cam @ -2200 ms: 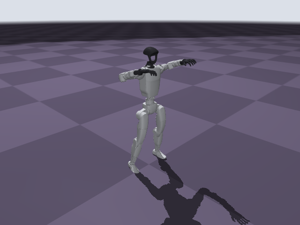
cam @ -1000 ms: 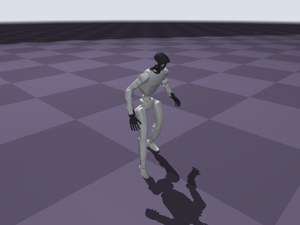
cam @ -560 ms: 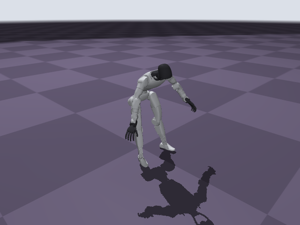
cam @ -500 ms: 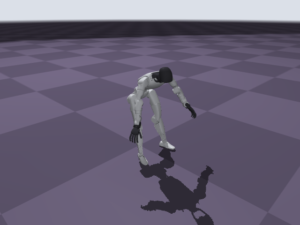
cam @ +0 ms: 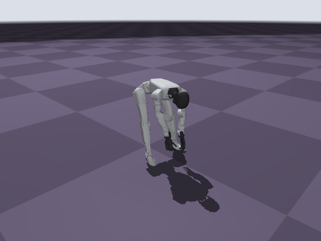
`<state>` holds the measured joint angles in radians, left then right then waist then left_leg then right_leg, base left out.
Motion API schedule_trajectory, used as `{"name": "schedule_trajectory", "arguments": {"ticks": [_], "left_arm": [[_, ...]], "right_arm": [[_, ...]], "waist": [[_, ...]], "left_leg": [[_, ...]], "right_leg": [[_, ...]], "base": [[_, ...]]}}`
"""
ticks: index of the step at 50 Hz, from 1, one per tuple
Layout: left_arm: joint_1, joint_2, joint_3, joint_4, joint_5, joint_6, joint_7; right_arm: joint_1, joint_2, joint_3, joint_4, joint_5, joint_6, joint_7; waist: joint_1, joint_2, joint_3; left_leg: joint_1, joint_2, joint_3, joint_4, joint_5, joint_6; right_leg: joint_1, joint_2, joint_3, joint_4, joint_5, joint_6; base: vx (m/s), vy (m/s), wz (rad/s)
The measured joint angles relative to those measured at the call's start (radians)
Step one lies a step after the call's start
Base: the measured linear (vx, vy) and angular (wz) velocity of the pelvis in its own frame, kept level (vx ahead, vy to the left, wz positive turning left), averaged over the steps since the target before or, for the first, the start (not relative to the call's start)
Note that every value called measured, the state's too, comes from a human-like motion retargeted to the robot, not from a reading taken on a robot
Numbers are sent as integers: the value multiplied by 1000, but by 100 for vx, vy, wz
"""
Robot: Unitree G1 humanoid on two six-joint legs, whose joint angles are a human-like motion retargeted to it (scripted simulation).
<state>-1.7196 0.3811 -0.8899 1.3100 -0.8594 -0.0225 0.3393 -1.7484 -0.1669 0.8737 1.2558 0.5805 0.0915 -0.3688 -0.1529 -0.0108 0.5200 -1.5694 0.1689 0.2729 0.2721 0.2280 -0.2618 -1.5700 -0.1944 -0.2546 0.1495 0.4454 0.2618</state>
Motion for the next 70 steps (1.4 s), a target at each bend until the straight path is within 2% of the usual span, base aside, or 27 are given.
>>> {"name": "schedule_trajectory", "arguments": {"ticks": [3,5,8,10,15,20,22,25,29,32,35,37,38,40,42,47,51,53,55,57,58,60,62,63,65,68,70], "left_arm": [[8,8,40,-33,-100,-27,-7],[24,14,58,-66,-299,-76,59],[117,8,101,-105,-391,-105,39],[188,-33,159,-105,-409,-91,14],[351,-87,225,-167,-509,-148,-47],[492,-69,273,-366,-567,-146,-80],[529,-47,281,-458,-611,-159,-73],[557,-9,271,-589,-640,-213,-71],[485,33,278,-704,-594,-288,-31],[393,87,275,-775,-512,-321,-10],[314,187,248,-859,-430,-335,-10],[351,270,237,-933,-375,-304,-7],[332,312,219,-963,-362,-309,-10],[248,412,173,-1019,-358,-344,-22],[144,522,115,-1072,-366,-397,-28],[52,721,20,-1204,-378,-467,4],[44,873,19,-1349,-328,-513,57],[66,964,65,-1448,-261,-541,76],[188,1073,176,-1576,-178,-565,110],[435,1130,395,-1692,2,-566,183],[615,1124,570,-1753,133,-554,229],[1012,1034,932,-1872,396,-500,306],[1233,920,1108,-1935,598,-437,354],[1297,872,1155,-1948,675,-408,361],[1394,805,1216,-1954,788,-373,357],[1403,731,1195,-1970,839,-351,374],[1391,731,1182,-1980,867,-346,404]], "right_arm": [[-16,8,16,-42,-19,6,13],[-30,38,52,-53,-42,49,1],[35,51,96,-136,-38,36,22],[97,68,75,-160,-75,28,-28],[229,59,129,-218,-67,10,-19],[293,65,41,-283,-99,36,-12],[289,84,-14,-305,-135,49,-30],[282,47,-19,-407,-170,36,-39],[203,-12,-17,-530,-310,23,-85],[113,-44,-30,-595,-405,12,-125],[17,-53,-43,-642,-455,-1,-157],[44,-40,-76,-694,-480,-4,-205],[13,-41,-68,-707,-484,-7,-213],[-112,-40,-25,-715,-490,-12,-213],[-271,-34,38,-713,-491,-20,-205],[-459,-50,125,-761,-498,-42,-233],[-550,-52,154,-847,-554,-32,-268],[-589,-47,134,-922,-621,-25,-276],[-548,-46,32,-1048,-730,-67,-243],[-445,-38,-61,-1199,-802,-116,-220],[-408,-39,-77,-1269,-840,-136,-192],[-304,-42,-76,-1391,-903,-173,-137],[-211,-58,-63,-1460,-990,-186,-106],[-184,-80,-59,-1470,-1116,-160,-104],[-61,-55,-49,-1520,-1044,-210,-103],[-40,-81,-39,-1530,-1075,-207,-82],[-74,-106,-51,-1514,-1235,-165,-90]], "waist": [[-16,-3,0],[-30,-28,0],[-55,-53,0],[-52,-86,0],[-50,-74,0],[-23,-63,0],[-8,-68,0],[31,-61,0],[123,-25,-20],[188,9,-86],[231,43,-190],[248,59,-351],[260,65,-392],[282,74,-410],[305,82,-388],[398,89,-496],[437,78,-565],[433,69,-568],[405,53,-610],[393,30,-656],[402,26,-644],[432,31,-620],[459,27,-585],[471,21,-567],[476,2,-548],[496,-12,-509],[506,-25,-502]], "left_leg": [[0,-15,-5,-65,21,0],[86,-34,-6,-196,57,0],[169,-39,-7,-230,62,0],[225,-35,-10,-209,44,0],[366,-21,-41,-126,-20,0],[584,2,-82,-27,-136,1],[706,-9,-78,-4,-181,21],[912,-32,-79,14,-240,50],[1187,-43,-91,-14,-286,73],[1345,-45,-108,-71,-298,82],[1450,-35,-130,-135,-295,81],[1484,-20,-139,-177,-286,66],[1504,-15,-141,-197,-284,61],[1557,-7,-136,-242,-285,55],[1618,-1,-120,-287,-287,51],[1692,16,-75,-323,-309,47],[1709,25,-50,-301,-331,52],[1718,28,-37,-284,-341,45],[1719,38,-23,-247,-352,36],[1712,39,-7,-208,-355,32],[1719,39,2,-185,-359,32],[1727,36,16,-122,-364,37],[1713,29,17,-28,-358,49],[1695,24,12,31,-348,56],[1633,10,-10,169,-309,64],[1509,-20,-68,350,-272,65],[1431,-40,-94,416,-291,60]], "right_leg": [[0,-3,3,-55,10,0],[42,1,59,-124,30,0],[117,-4,53,-134,15,0],[138,-7,11,-25,-48,0],[286,-21,-12,78,-124,0],[517,-42,-21,195,-250,0],[625,-64,-9,251,-308,0],[809,-100,4,331,-407,0],[1080,-108,-9,348,-511,-26],[1248,-99,-36,307,-554,-45],[1374,-75,-75,240,-566,-54],[1425,-49,-101,183,-554,-55],[1447,-40,-111,163,-554,-53],[1494,-26,-121,132,-566,-53],[1540,-12,-120,105,-580,-52],[1598,18,-94,45,-589,-22],[1629,32,-74,7,-598,-11],[1648,37,-66,-6,-606,-15],[1668,45,-54,-22,-595,-60],[1666,40,-39,-7,-600,-72],[1673,35,-28,7,-610,-76],[1689,20,-4,35,-627,-79],[1706,-4,16,55,-641,-78],[1713,-18,24,63,-648,-74],[1722,-53,34,76,-669,-56],[1730,-89,34,71,-667,-60],[1725,-106,32,65,-662,-56]], "base": [[10,2,30],[20,0,-1],[4,0,-37],[-9,-11,-34],[1,-4,-24],[23,-2,-9],[29,3,10],[35,1,17],[40,-7,10],[42,-10,20],[41,-11,30],[42,-11,29],[35,-11,18],[29,-11,1],[27,-10,-22],[28,-8,-36],[25,-7,-28],[21,-7,-24],[19,-8,-27],[16,-7,-37],[14,-7,-48],[12,-7,-55],[9,-6,-50],[8,-5,-39],[7,-4,-23],[8,-1,-1],[11,2,7]]}}
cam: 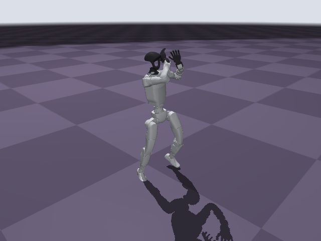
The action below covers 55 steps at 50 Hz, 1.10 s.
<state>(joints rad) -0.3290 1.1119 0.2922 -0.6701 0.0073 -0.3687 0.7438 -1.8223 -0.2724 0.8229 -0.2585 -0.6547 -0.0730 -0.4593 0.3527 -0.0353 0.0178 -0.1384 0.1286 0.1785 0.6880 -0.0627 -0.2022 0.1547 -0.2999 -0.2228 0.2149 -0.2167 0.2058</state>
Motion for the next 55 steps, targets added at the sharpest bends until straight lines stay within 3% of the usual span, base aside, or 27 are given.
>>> {"name": "schedule_trajectory", "arguments": {"ticks": [2,5,10,15,18,23,28,30,32,35,40,42,43,45,50,52,55], "left_arm": [[-42,18,-25,-12,34,-1,41],[-78,72,-30,-16,80,2,96],[-132,160,-35,-10,117,2,122],[-151,240,-26,-10,128,7,133],[-150,273,-11,-16,143,11,156],[-163,317,19,-16,165,33,195],[-170,336,28,-6,154,50,187],[-166,340,35,5,140,64,159],[-167,346,25,9,118,39,142],[-210,361,23,22,150,22,133],[-231,354,-1,48,129,5,108],[-234,348,-4,57,122,9,103],[-235,345,-1,62,125,17,99],[-227,336,2,63,109,27,97],[-155,327,35,51,93,44,111],[-122,327,54,47,100,49,119],[-83,325,86,43,109,50,125]], "right_arm": [[-24,16,9,-12,88,-26,3],[-62,25,-2,-12,48,-13,-32],[-116,33,-15,-5,-12,9,-74],[-138,44,-34,-9,-43,31,-60],[-136,60,-45,-23,-45,35,-52],[-151,89,-50,-33,-24,22,-66],[-170,92,-68,-17,-12,12,-69],[-228,29,-94,48,-354,165,-56],[-192,76,-65,-4,-14,25,-68],[-358,45,1,45,-25,49,-25],[-411,9,25,80,-17,75,-19],[-435,-12,31,100,-91,112,-14],[-478,-51,34,145,-301,193,-6],[-504,-73,43,178,-468,265,17],[-520,-96,72,167,-524,284,40],[-534,-100,92,163,-503,274,41],[-563,-103,115,168,-493,271,46]], "waist": [[14,-12,16],[29,-23,8],[43,-5,20],[30,-3,43],[11,8,58],[-27,37,101],[-83,51,133],[-106,52,133],[-140,55,150],[-183,51,276],[-254,39,327],[-262,42,337],[-255,47,338],[-240,60,332],[-197,73,304],[-176,66,294],[-138,52,284]], "left_leg": [[-53,-13,-2,-9,-39,-4],[-84,-15,26,-139,-70,2],[-39,-19,87,-465,-25,8],[25,-50,96,-526,-49,47],[77,-54,77,-516,-85,41],[183,-59,56,-545,-127,40],[220,-51,23,-536,-153,47],[220,-49,12,-531,-160,48],[226,-45,-1,-532,-170,36],[246,-58,-13,-533,-182,34],[317,-96,-66,-491,-202,21],[348,-100,-81,-457,-198,25],[358,-98,-84,-433,-191,30],[366,-89,-88,-365,-154,32],[231,-80,-106,11,58,18],[140,-88,-101,165,77,29],[11,-96,-70,309,13,66]], "right_leg": [[-8,-11,-2,-5,3,9],[-25,-14,-1,-5,8,24],[-28,8,-5,38,-2,22],[-22,-16,-6,144,19,1],[-42,-34,3,279,84,-27],[-197,-68,27,650,275,-111],[-408,22,90,857,248,-114],[-481,39,61,844,220,-113],[-524,40,-1,762,199,-109],[-557,50,-67,548,175,-89],[-460,118,-42,31,242,24],[-402,141,0,-72,313,32],[-375,149,12,-93,334,24],[-330,155,18,-83,322,-10],[-259,139,31,40,192,-38],[-236,124,39,61,164,-40],[-210,104,52,73,135,-37]], "base": [[14,4,3],[19,8,-5],[28,16,-4],[37,27,12],[43,32,22],[42,30,25],[37,18,38],[36,12,41],[36,8,44],[38,3,47],[54,-5,71],[65,-12,37],[67,-13,9],[69,-15,-9],[67,-14,-11],[58,-11,-11],[53,-7,-23]]}}
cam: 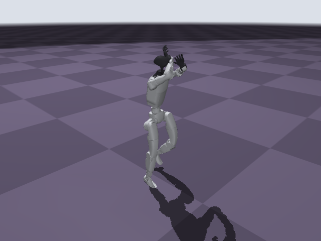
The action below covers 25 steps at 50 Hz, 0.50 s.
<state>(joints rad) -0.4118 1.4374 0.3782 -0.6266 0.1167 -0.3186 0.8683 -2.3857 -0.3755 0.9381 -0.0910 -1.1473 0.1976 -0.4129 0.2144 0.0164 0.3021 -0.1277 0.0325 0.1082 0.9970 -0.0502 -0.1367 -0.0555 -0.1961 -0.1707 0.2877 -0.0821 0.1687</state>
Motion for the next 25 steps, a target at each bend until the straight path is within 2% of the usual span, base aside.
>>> {"name": "schedule_trajectory", "arguments": {"ticks": [5,9,14,18,21,25], "left_arm": [[50,2,46,-13,8,-8,-1],[73,23,86,-11,22,-19,13],[74,57,97,-5,28,-34,18],[63,80,75,3,49,-24,37],[50,84,50,4,73,-8,55],[37,87,22,7,106,5,67]], "right_arm": [[-8,19,8,19,-40,20,13],[-14,31,-8,27,-82,35,8],[-6,33,-32,30,-117,42,-14],[6,22,-37,33,-138,37,-12],[9,6,-31,33,-174,45,10],[40,14,-22,5,-97,9,22]], "waist": [[85,-20,-13],[141,-19,-26],[159,18,-28],[125,48,-28],[90,54,-25],[57,38,-21]], "left_leg": [[-122,-15,45,-102,-73,7],[-130,8,64,-449,-77,-3],[-29,53,129,-919,-32,-41],[46,50,77,-1026,86,-50],[88,41,36,-983,70,-23],[132,25,25,-901,-23,-9]], "right_leg": [[44,-16,37,-18,-26,23],[68,-2,59,-15,-52,43],[150,39,55,11,-95,51],[221,57,48,76,-108,23],[204,45,46,237,-58,4],[43,-6,60,604,154,-16]], "base": [[49,-1,-47],[49,5,-48],[54,14,-23],[56,22,19],[54,24,39],[49,22,18]]}}
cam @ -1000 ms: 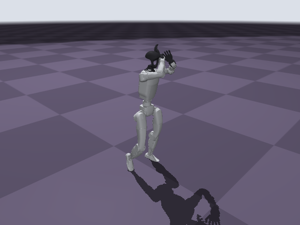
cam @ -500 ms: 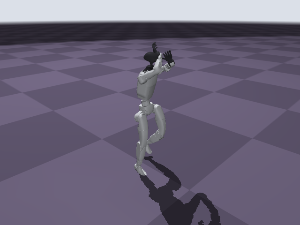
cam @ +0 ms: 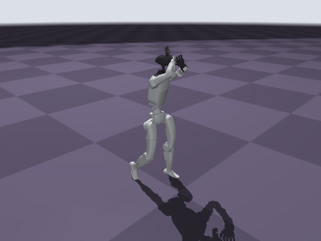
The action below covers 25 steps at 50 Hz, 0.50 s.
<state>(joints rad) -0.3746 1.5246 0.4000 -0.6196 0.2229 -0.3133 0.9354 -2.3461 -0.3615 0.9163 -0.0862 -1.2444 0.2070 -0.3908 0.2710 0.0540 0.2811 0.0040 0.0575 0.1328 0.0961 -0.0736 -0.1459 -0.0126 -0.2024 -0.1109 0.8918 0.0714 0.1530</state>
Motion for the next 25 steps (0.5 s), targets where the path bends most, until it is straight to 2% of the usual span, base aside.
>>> {"name": "schedule_trajectory", "arguments": {"ticks": [2,3,5,8,12,18,21,25], "left_arm": [[-1,0,-8,2,4,3,3],[-3,0,-11,4,4,4,4],[-10,-3,-19,6,0,5,2],[-26,-15,-42,0,-6,2,-5],[-86,-21,-89,4,3,-4,-19],[-167,-15,-152,27,11,-14,-34],[-190,-7,-164,41,24,-13,-36],[-203,-7,-176,44,34,-6,-34]], "right_arm": [[15,12,7,-6,56,-21,-6],[18,15,9,-6,74,-27,-9],[17,13,10,-2,86,-31,-18],[14,-2,13,8,69,-27,-25],[-6,-26,25,17,49,-22,-33],[3,-33,34,23,122,-48,-39],[10,-40,32,13,178,-77,-41],[25,-52,38,-2,240,-108,-45]], "waist": [[-15,-3,-3],[-24,-4,-5],[-45,-3,-8],[-81,3,-10],[-132,2,0],[-164,-37,-1],[-166,-50,-2],[-162,-48,-18]], "left_leg": [[26,0,-3,7,-22,-1],[38,1,-5,6,-29,-2],[60,3,-16,-3,-43,-8],[93,6,-41,-21,-63,-20],[129,0,-84,-40,-92,-37],[196,-45,-118,-37,-155,-51],[228,-65,-121,-1,-190,-44],[253,-76,-109,86,-205,-25]], "right_leg": [[-96,-18,-4,146,63,-16],[-141,-26,-11,200,62,-28],[-214,-39,-40,261,19,-53],[-270,-59,-122,217,-44,-69],[-278,-63,-238,-21,-83,-46],[-221,10,-237,-566,-81,62],[-177,34,-201,-724,-39,95],[-107,47,-155,-783,49,98]], "base": [[43,17,11],[41,15,21],[40,13,35],[39,9,53],[39,3,66],[44,-6,36],[51,-9,6],[54,-11,-3]]}}
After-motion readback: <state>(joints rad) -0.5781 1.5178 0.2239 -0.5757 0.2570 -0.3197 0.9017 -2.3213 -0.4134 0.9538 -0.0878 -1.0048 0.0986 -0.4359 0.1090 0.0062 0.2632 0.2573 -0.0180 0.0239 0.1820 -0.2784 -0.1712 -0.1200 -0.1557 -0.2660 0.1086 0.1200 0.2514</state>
